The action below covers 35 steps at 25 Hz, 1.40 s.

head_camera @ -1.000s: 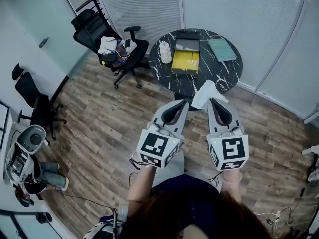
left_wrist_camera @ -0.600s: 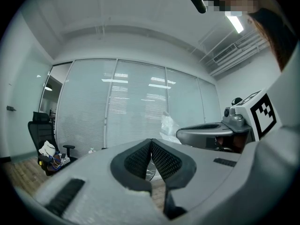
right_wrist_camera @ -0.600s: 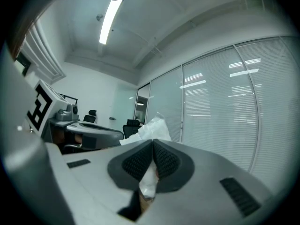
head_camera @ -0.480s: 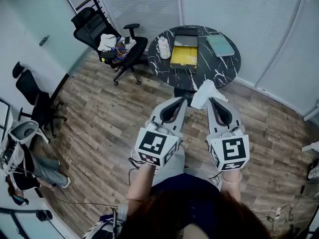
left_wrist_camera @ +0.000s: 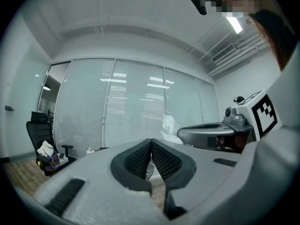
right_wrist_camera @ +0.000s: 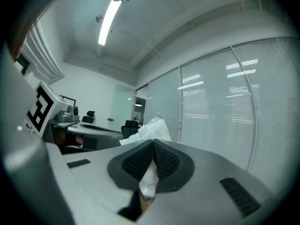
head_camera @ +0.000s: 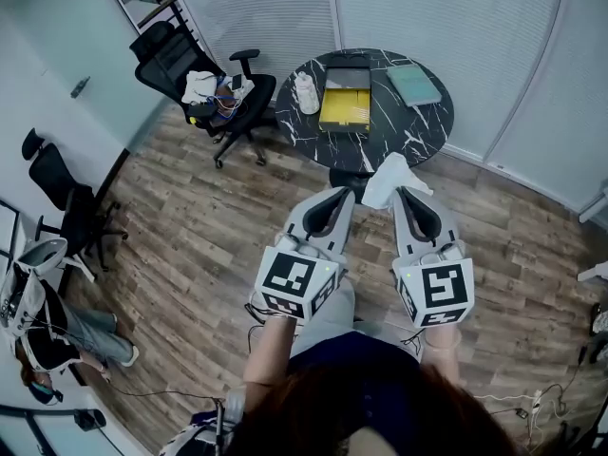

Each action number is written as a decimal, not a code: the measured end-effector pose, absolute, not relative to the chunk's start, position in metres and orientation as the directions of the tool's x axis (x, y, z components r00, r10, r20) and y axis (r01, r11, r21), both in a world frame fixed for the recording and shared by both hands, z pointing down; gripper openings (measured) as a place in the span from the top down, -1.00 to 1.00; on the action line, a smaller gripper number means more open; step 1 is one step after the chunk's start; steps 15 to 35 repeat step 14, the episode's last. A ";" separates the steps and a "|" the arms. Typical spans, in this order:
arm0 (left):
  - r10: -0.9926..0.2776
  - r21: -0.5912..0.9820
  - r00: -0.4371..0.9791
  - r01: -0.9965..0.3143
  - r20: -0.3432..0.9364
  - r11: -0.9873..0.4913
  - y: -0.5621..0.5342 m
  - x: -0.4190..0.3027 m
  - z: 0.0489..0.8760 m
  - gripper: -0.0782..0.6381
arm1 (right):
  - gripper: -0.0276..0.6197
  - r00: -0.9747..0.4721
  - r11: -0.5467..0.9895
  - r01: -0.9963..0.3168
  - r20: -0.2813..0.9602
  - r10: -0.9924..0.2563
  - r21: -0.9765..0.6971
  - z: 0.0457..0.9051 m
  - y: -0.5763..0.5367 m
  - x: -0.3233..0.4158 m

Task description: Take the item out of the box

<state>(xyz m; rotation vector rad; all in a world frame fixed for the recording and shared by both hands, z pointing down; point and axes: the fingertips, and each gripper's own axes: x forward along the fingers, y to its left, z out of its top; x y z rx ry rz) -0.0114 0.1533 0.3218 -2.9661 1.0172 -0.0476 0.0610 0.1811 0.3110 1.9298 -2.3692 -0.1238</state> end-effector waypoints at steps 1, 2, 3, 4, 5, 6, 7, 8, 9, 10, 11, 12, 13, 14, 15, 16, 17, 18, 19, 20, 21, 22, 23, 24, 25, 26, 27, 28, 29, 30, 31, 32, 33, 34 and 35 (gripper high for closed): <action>-0.613 -0.015 0.790 -0.613 0.028 -0.790 0.152 -0.011 0.322 0.71 | 0.84 -0.200 0.201 -0.973 0.013 -0.980 0.116 0.311 0.180 0.061; -0.613 -0.015 0.790 -0.613 0.030 -0.790 0.151 -0.012 0.323 0.71 | 0.84 -0.200 0.200 -0.973 0.013 -0.980 0.117 0.311 0.179 0.061; -0.614 -0.014 0.789 -0.613 0.032 -0.790 0.150 -0.012 0.323 0.71 | 0.84 -0.201 0.201 -0.972 0.014 -0.980 0.118 0.311 0.178 0.060; -0.614 -0.013 0.789 -0.614 0.033 -0.789 0.149 -0.012 0.323 0.71 | 0.84 -0.201 0.202 -0.972 0.016 -0.979 0.118 0.311 0.177 0.060; -0.614 -0.012 0.788 -0.614 0.035 -0.789 0.149 -0.012 0.324 0.71 | 0.84 -0.202 0.202 -0.972 0.017 -0.979 0.116 0.311 0.176 0.060; -0.614 -0.011 0.788 -0.615 0.036 -0.789 0.147 -0.011 0.323 0.71 | 0.84 -0.202 0.203 -0.973 0.017 -0.979 0.114 0.311 0.175 0.061; -0.615 -0.011 0.788 -0.615 0.037 -0.789 0.146 -0.011 0.323 0.71 | 0.84 -0.203 0.203 -0.973 0.017 -0.979 0.113 0.311 0.174 0.061; -0.615 -0.010 0.787 -0.616 0.039 -0.788 0.144 -0.011 0.323 0.71 | 0.84 -0.204 0.205 -0.972 0.016 -0.979 0.114 0.310 0.172 0.061; -0.616 -0.009 0.787 -0.616 0.041 -0.787 0.142 -0.010 0.323 0.71 | 0.84 -0.208 0.208 -0.971 0.015 -0.978 0.117 0.309 0.170 0.061; -0.617 -0.008 0.786 -0.617 0.044 -0.787 0.140 -0.010 0.324 0.71 | 0.84 -0.212 0.212 -0.970 0.013 -0.977 0.122 0.309 0.169 0.061; -0.616 -0.006 0.786 -0.617 0.047 -0.787 0.138 -0.009 0.325 0.71 | 0.84 -0.214 0.214 -0.969 0.012 -0.977 0.125 0.308 0.167 0.062; -0.616 -0.005 0.786 -0.616 0.050 -0.787 0.137 -0.007 0.326 0.71 | 0.84 -0.216 0.216 -0.968 0.011 -0.976 0.127 0.308 0.165 0.063; -0.615 -0.004 0.787 -0.616 0.053 -0.788 0.135 -0.006 0.326 0.71 | 0.84 -0.217 0.216 -0.968 0.011 -0.976 0.128 0.308 0.164 0.064; -0.614 -0.003 0.787 -0.615 0.055 -0.789 0.133 -0.004 0.327 0.71 | 0.84 -0.217 0.217 -0.968 0.011 -0.976 0.128 0.308 0.162 0.065; -0.614 -0.003 0.787 -0.615 0.055 -0.789 0.133 -0.004 0.327 0.71 | 0.84 -0.217 0.217 -0.968 0.011 -0.976 0.128 0.308 0.162 0.065; -0.614 -0.003 0.787 -0.615 0.055 -0.789 0.133 -0.004 0.327 0.71 | 0.84 -0.217 0.217 -0.968 0.011 -0.976 0.128 0.308 0.162 0.065; -0.614 -0.003 0.787 -0.615 0.055 -0.789 0.133 -0.004 0.327 0.71 | 0.84 -0.217 0.217 -0.968 0.011 -0.976 0.128 0.308 0.162 0.065; -0.614 -0.003 0.787 -0.615 0.055 -0.789 0.133 -0.004 0.327 0.71 | 0.84 -0.217 0.217 -0.968 0.011 -0.976 0.128 0.308 0.162 0.065; -0.614 -0.003 0.787 -0.615 0.055 -0.789 0.133 -0.004 0.327 0.71 | 0.84 -0.217 0.217 -0.968 0.011 -0.976 0.128 0.308 0.162 0.065; -0.614 -0.003 0.787 -0.615 0.055 -0.789 0.133 -0.004 0.327 0.71 | 0.84 -0.217 0.217 -0.968 0.011 -0.976 0.128 0.308 0.162 0.065; -0.614 -0.003 0.787 -0.615 0.055 -0.789 0.133 -0.004 0.327 0.71 | 0.84 -0.217 0.217 -0.968 0.011 -0.976 0.128 0.308 0.162 0.065; -0.614 -0.003 0.787 -0.615 0.055 -0.789 0.133 -0.004 0.327 0.71 | 0.84 -0.217 0.217 -0.968 0.011 -0.976 0.128 0.308 0.162 0.065; -0.614 -0.003 0.787 -0.615 0.055 -0.789 0.133 -0.004 0.327 0.71 | 0.84 -0.217 0.217 -0.968 0.011 -0.976 0.128 0.308 0.162 0.065; -0.614 -0.003 0.787 -0.615 0.055 -0.789 0.133 -0.004 0.327 0.71 | 0.84 -0.217 0.217 -0.968 0.011 -0.976 0.128 0.308 0.162 0.065; -0.614 -0.003 0.787 -0.615 0.055 -0.789 0.133 -0.004 0.327 0.71 | 0.84 -0.217 0.217 -0.968 0.011 -0.976 0.128 0.308 0.162 0.065; -0.614 -0.003 0.787 -0.615 0.055 -0.789 0.133 -0.004 0.327 0.71 | 0.84 -0.217 0.217 -0.968 0.011 -0.976 0.128 0.308 0.162 0.065; -0.614 -0.003 0.787 -0.615 0.055 -0.789 0.133 -0.004 0.327 0.71 | 0.84 -0.217 0.217 -0.968 0.011 -0.976 0.128 0.308 0.162 0.065; -0.614 -0.003 0.787 -0.615 0.055 -0.789 0.133 -0.004 0.327 0.71 | 0.84 -0.217 0.217 -0.968 0.011 -0.976 0.128 0.308 0.162 0.065; -0.614 -0.003 0.787 -0.615 0.055 -0.789 0.133 -0.004 0.327 0.71 | 0.84 -0.217 0.217 -0.968 0.011 -0.976 0.128 0.308 0.162 0.065; -0.614 -0.003 0.787 -0.615 0.055 -0.789 0.133 -0.004 0.327 0.71 | 0.84 -0.217 0.217 -0.968 0.011 -0.976 0.128 0.308 0.162 0.065; -0.614 -0.003 0.787 -0.615 0.055 -0.789 0.133 -0.004 0.327 0.71 | 0.84 -0.217 0.217 -0.968 0.011 -0.976 0.128 0.308 0.162 0.065; -0.614 -0.003 0.787 -0.615 0.055 -0.789 0.133 -0.004 0.327 0.71 | 0.84 -0.217 0.217 -0.968 0.011 -0.976 0.128 0.308 0.162 0.065; -0.614 -0.003 0.787 -0.615 0.055 -0.789 0.133 -0.004 0.327 0.71 | 0.84 -0.217 0.217 -0.968 0.011 -0.976 0.128 0.308 0.162 0.065; -0.614 -0.003 0.787 -0.615 0.055 -0.789 0.133 -0.004 0.327 0.71 | 0.84 -0.217 0.217 -0.968 0.011 -0.976 0.128 0.308 0.162 0.065; -0.614 -0.003 0.787 -0.615 0.055 -0.789 0.133 -0.004 0.327 0.71 | 0.84 -0.217 0.217 -0.968 0.011 -0.976 0.128 0.308 0.162 0.065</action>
